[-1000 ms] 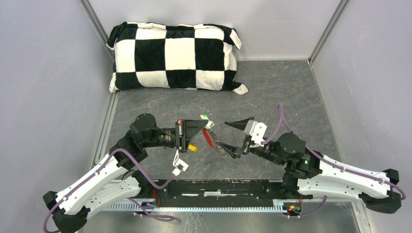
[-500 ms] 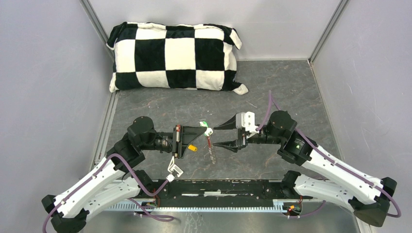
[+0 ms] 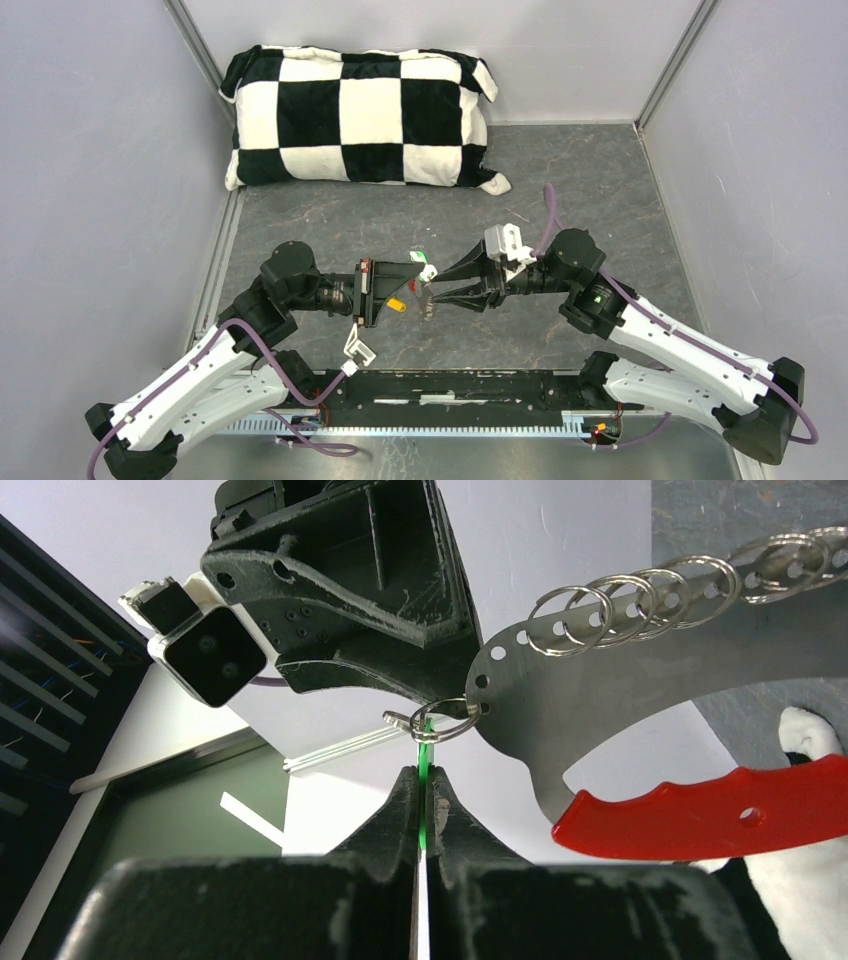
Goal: Put the keys on the keyring
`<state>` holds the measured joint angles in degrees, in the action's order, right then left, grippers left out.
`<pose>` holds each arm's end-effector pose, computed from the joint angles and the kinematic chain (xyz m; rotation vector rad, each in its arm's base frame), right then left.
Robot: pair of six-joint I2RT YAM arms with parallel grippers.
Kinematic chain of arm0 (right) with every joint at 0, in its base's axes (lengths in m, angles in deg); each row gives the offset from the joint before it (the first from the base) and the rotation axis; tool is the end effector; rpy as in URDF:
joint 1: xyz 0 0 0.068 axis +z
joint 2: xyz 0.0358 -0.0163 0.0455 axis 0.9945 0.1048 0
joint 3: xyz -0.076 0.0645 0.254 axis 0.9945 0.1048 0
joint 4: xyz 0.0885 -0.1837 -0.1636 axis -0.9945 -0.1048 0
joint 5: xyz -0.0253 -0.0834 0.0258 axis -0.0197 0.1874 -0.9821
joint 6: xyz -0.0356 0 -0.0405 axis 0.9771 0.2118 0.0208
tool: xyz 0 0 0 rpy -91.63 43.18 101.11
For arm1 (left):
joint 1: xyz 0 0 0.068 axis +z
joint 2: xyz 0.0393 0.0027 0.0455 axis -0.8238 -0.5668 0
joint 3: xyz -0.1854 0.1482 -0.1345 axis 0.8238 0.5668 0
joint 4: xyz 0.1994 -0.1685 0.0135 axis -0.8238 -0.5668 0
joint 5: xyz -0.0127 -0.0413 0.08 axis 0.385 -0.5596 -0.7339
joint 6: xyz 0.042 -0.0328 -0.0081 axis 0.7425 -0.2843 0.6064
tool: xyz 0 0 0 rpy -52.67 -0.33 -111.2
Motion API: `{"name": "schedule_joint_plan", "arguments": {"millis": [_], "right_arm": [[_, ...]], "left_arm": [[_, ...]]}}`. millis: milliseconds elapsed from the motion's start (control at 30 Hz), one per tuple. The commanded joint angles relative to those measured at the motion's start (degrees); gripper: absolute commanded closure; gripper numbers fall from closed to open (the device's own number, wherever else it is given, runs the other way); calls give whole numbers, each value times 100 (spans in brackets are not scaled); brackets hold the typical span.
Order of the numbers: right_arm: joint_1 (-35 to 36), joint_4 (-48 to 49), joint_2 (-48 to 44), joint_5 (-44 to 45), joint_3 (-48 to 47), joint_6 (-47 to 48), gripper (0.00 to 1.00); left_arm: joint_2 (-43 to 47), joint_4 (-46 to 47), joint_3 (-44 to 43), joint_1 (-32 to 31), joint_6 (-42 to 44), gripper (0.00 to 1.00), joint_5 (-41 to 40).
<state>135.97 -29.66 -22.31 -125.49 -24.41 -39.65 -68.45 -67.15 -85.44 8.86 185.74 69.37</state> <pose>0.1091 0.1781 0.3596 -1.2018 1.1116 1.2922 0.0840 -0.1239 0.3491 1.6427 -0.3253 0.3105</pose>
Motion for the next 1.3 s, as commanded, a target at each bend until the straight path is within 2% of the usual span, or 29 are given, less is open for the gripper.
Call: {"name": "schedule_joint_plan", "arguments": {"millis": [0,133,300,567,800,1033,1133,1267], "right_arm": [[-40,774,11,-151,146,-458,65],[-55,1219,78,-183,286,-708,67],[-59,1633,177,-173,415,-969,74],[-61,2087,213,308,642,-1280,99],[-124,1793,-263,927,852,-1171,100],[-163,1741,-435,1034,1016,-1288,100],[-179,1628,-443,1082,1008,-1271,100],[-193,1294,-464,1158,937,-1060,99]], "left_arm": [[51,158,11,21,447,98,86],[47,140,25,20,457,98,57],[47,114,21,20,481,98,28],[5,47,68,20,605,98,-194],[50,47,178,20,599,98,-762],[117,590,429,20,491,97,-1096],[167,696,509,20,485,93,-1213],[220,749,522,21,324,98,-1235]]}}
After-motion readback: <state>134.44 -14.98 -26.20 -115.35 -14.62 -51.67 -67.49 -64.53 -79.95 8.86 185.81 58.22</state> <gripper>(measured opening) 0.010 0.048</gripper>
